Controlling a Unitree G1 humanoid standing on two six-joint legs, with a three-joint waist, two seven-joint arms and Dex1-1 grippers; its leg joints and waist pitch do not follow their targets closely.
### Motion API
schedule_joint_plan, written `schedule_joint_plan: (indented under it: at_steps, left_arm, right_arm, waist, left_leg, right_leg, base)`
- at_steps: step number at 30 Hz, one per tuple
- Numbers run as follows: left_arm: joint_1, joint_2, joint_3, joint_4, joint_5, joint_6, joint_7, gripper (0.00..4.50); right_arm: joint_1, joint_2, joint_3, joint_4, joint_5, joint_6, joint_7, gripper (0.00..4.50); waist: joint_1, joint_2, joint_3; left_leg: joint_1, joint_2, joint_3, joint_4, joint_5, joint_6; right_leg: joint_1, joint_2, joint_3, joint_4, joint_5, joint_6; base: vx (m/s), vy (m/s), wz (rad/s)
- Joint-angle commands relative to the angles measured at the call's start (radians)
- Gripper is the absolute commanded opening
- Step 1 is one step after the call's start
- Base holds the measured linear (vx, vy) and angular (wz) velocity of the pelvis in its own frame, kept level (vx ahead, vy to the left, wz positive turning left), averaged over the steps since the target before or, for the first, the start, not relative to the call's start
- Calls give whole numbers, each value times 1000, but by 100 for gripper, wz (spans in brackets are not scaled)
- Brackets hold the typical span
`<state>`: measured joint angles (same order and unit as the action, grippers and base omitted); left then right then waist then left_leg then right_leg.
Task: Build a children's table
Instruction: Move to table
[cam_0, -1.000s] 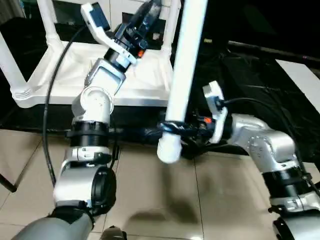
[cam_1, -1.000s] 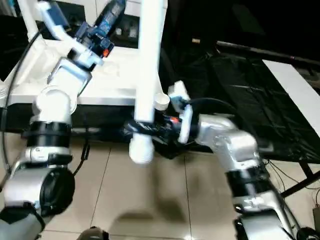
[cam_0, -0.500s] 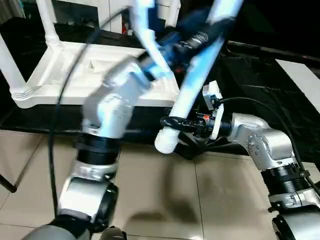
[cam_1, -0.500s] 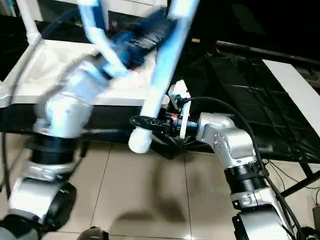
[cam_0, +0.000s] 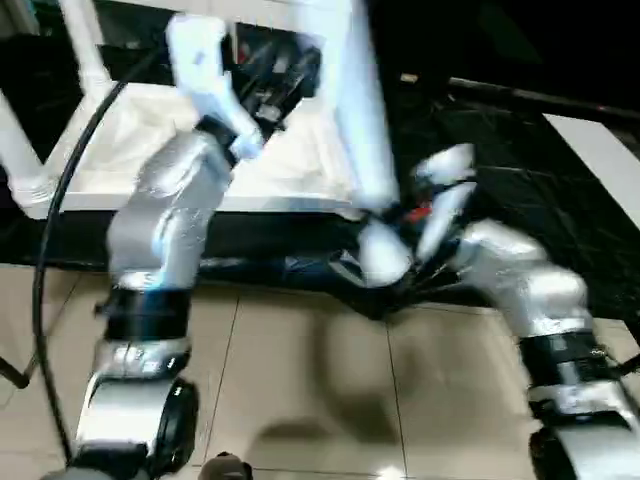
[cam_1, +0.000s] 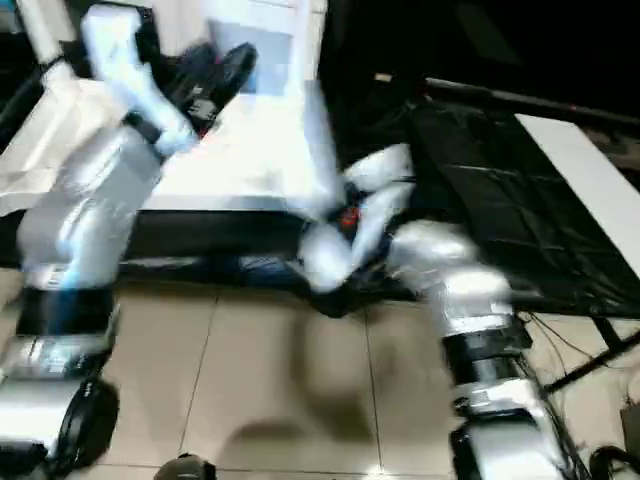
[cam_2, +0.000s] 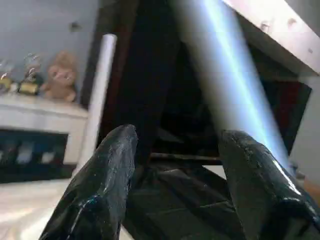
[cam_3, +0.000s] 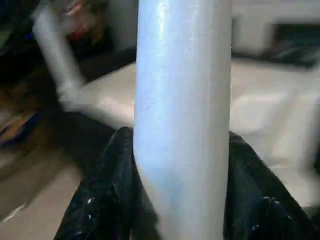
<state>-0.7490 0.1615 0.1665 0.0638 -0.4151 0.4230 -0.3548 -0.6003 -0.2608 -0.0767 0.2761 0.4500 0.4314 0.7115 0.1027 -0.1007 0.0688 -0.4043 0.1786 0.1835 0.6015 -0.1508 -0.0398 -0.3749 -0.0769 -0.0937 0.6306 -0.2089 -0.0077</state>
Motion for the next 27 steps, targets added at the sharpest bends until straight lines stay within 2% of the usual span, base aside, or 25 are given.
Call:
schedule_joint_plan:
  at_steps: [1, 2, 5, 7, 8, 10, 11, 12, 13, 15, 16, 17, 18, 19, 20, 22, 25, 26, 27]
  left_arm:
    - [-16, -32, 2, -23, -4, 8, 43, 296]
    - [-16, -37, 6, -2, 26, -3, 82, 296]
    - [-11, -33, -20, 34, 65, 7, 150, 296]
    - [-11, -30, -77, 49, 79, 40, 123, 296]
    - [-14, -36, -99, 51, 83, 48, 104, 296]
    - [-22, -50, -120, 48, 89, 41, 83, 296]
    - [-31, -69, -132, 36, 74, 39, 55, 296]
    - [-39, -87, -142, 22, 51, 49, 28, 296]
    - [-46, -98, -157, 9, 36, 62, 4, 296]
    - [-55, -104, -197, -16, 31, 58, -36, 296]
    - [-65, -126, -209, -57, -7, 31, -67, 296]
    - [-65, -126, -209, -57, -7, 31, -67, 296]
    - [-64, -146, -205, -105, -75, 48, -92, 296]
    - [-52, -146, -216, -141, -107, 58, -122, 296]
    - [-52, -146, -216, -141, -107, 58, -122, 296]
    - [-26, -129, -232, -153, -84, 59, -121, 296]
    - [-10, -116, -199, -112, -33, 43, -83, 296]
    - [-10, -116, -199, -112, -33, 43, -83, 296]
    - [-12, -123, -166, -100, -21, 40, -51, 296]
  right_arm:
    - [12, 7, -21, -30, 29, -16, -13, 181]
    - [15, 13, -25, -39, 32, -17, -19, 181]
    - [23, 21, -20, -62, 35, -12, -23, 181]
    - [36, 20, 3, -77, 34, -2, -2, 180]
    - [42, 24, 9, -86, 39, 14, 5, 180]
    - [49, 29, 20, -95, 38, 25, 11, 180]
    - [55, 31, 30, -100, 31, 29, 14, 180]
    - [60, 30, 41, -100, 25, 32, 19, 180]
    - [64, 28, 52, -98, 19, 31, 26, 180]
    - [68, 30, 65, -91, 9, 26, 28, 180]
    - [70, 28, 81, -85, -5, 29, 30, 180]
    - [70, 28, 81, -85, -5, 29, 30, 180]
    - [71, 28, 88, -76, -15, 30, 23, 180]
    - [72, 26, 92, -70, -22, 27, 21, 180]
    - [72, 26, 92, -70, -22, 27, 21, 180]
    - [73, 26, 95, -65, -30, 23, 17, 180]
    - [75, 27, 102, -66, -32, 23, 25, 180]
    - [75, 27, 102, -66, -32, 23, 25, 180]
    - [75, 30, 104, -67, -31, 25, 25, 180]
  waist:
    - [-5, 29, -84]
    - [-6, 36, -80]
    - [-11, 33, -80]
    - [-12, 32, -79]
    - [-11, 29, -77]
    - [-12, 31, -77]
    - [-12, 29, -76]
    - [-12, 18, -77]
    - [-9, 22, -78]
    - [-9, 23, -79]
    - [-10, 19, -79]
    - [-9, 19, -79]
    - [-9, 19, -78]
    - [-9, 16, -77]
    - [-8, 16, -77]
    - [-12, 16, -73]
    - [-14, 13, -70]
    - [-15, 14, -70]
    - [-15, 16, -72]
  left_leg:
    - [43, 66, -23, -70, -172, -66]
    - [44, 67, -25, -73, -209, -69]
    - [45, 68, -29, -76, -261, -77]
    - [44, 66, -29, -76, -255, -76]
    - [43, 67, -28, -76, -252, -75]
    - [42, 69, -30, -77, -249, -76]
    - [40, 68, -29, -77, -239, -72]
    - [38, 68, -28, -76, -231, -70]
    - [38, 68, -27, -75, -216, -64]
    - [37, 68, -27, -73, -199, -59]
    - [35, 67, -26, -73, -187, -51]
    - [35, 67, -26, -72, -183, -51]
    - [35, 67, -25, -71, -179, -50]
    - [34, 68, -24, -71, -185, -50]
    - [34, 68, -24, -70, -183, -48]
    - [35, 67, -22, -72, -196, -43]
    - [37, 66, -23, -73, -235, -50]
    - [37, 67, -25, -75, -243, -56]
    - [36, 69, -28, -76, -241, -64]
  right_leg:
    - [39, -83, 60, -60, -1, -208]
    - [37, -84, 61, -65, -32, -201]
    - [37, -85, 62, -74, -105, -170]
    - [36, -86, 62, -77, -130, -160]
    - [35, -86, 62, -80, -145, -155]
    - [34, -87, 62, -79, -142, -159]
    - [35, -88, 63, -81, -133, -164]
    - [37, -89, 62, -81, -130, -166]
    - [36, -91, 62, -77, -118, -176]
    - [37, -91, 62, -74, -94, -182]
    - [39, -89, 62, -73, -83, -185]
    - [40, -91, 62, -72, -81, -190]
    - [40, -91, 62, -73, -80, -193]
    - [40, -94, 62, -72, -82, -206]
    - [40, -94, 61, -71, -84, -209]
    - [37, -88, 62, -75, -113, -196]
    - [35, -88, 64, -87, -205, -150]
    - [34, -88, 64, -89, -232, -134]
    - [35, -88, 63, -88, -231, -128]
  base:
    - [0, 0, 0]
    - [0, 0, 0]
    - [0, 0, 0]
    - [0, 0, 0]
    - [0, 0, 0]
    - [0, 0, 0]
    - [0, 0, 0]
    - [0, 0, 0]
    - [0, 0, 0]
    - [0, 0, 0]
    - [0, 0, 0]
    - [0, 0, 0]
    - [0, 0, 0]
    - [0, 0, 0]
    - [0, 0, 0]
    - [0, 0, 0]
    - [0, 0, 0]
    - [0, 0, 0]
    - [0, 0, 0]
